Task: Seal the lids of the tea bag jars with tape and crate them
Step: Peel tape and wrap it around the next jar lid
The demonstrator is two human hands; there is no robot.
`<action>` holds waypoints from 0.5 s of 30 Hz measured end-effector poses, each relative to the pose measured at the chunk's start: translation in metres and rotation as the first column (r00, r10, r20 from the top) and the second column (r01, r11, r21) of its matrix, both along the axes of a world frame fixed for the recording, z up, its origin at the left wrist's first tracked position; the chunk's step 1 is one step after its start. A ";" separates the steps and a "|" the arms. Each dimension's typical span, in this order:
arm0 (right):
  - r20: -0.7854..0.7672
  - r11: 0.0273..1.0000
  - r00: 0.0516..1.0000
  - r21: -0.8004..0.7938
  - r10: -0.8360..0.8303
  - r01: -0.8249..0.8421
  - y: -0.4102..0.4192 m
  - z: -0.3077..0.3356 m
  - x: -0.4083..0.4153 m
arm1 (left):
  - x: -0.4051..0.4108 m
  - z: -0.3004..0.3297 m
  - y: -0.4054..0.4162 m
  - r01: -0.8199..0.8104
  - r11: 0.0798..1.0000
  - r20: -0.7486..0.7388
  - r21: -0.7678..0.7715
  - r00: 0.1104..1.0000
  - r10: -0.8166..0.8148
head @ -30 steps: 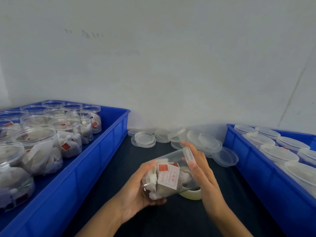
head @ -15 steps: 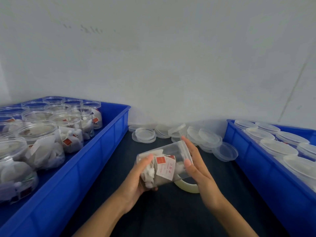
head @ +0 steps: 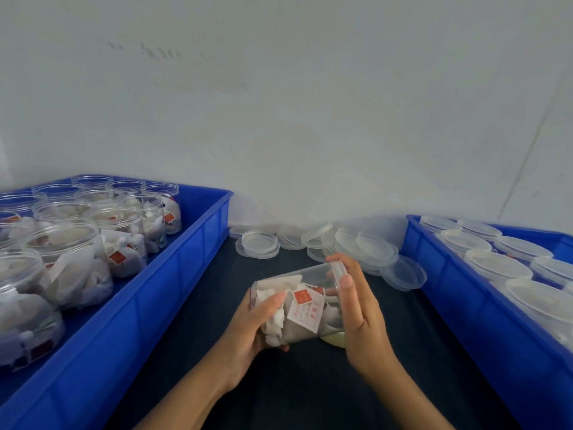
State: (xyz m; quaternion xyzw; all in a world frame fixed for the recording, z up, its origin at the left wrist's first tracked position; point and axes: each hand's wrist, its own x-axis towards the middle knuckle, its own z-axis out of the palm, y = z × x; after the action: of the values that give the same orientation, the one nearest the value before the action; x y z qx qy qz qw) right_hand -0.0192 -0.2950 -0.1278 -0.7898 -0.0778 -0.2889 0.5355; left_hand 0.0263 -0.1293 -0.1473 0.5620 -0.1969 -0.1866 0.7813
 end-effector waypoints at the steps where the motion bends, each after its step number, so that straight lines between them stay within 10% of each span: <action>1: 0.003 1.000 1.000 -0.015 0.005 -0.004 -0.001 0.002 0.000 | 0.001 0.000 0.001 -0.001 1.000 0.012 0.006 1.000 0.001; 5: 0.041 0.999 0.999 -0.052 0.017 -0.015 -0.007 0.013 -0.001 | 0.008 0.004 0.007 -0.080 0.980 0.279 0.182 0.960 0.027; 9: 0.107 0.998 0.994 -0.068 0.016 -0.009 -0.006 0.014 -0.005 | 0.009 0.003 0.009 -0.406 0.790 0.673 0.460 0.739 -0.012; 15: 0.083 0.996 0.996 0.081 0.041 -0.048 -0.018 0.006 0.005 | 0.016 -0.012 0.000 -0.523 0.760 0.513 0.386 0.806 0.294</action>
State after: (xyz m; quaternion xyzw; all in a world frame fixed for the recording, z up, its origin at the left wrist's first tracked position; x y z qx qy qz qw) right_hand -0.0144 -0.3135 -0.1216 -0.7524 -0.1052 -0.3118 0.5706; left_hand 0.0420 -0.1292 -0.1596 0.8040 -0.1737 0.0740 0.5638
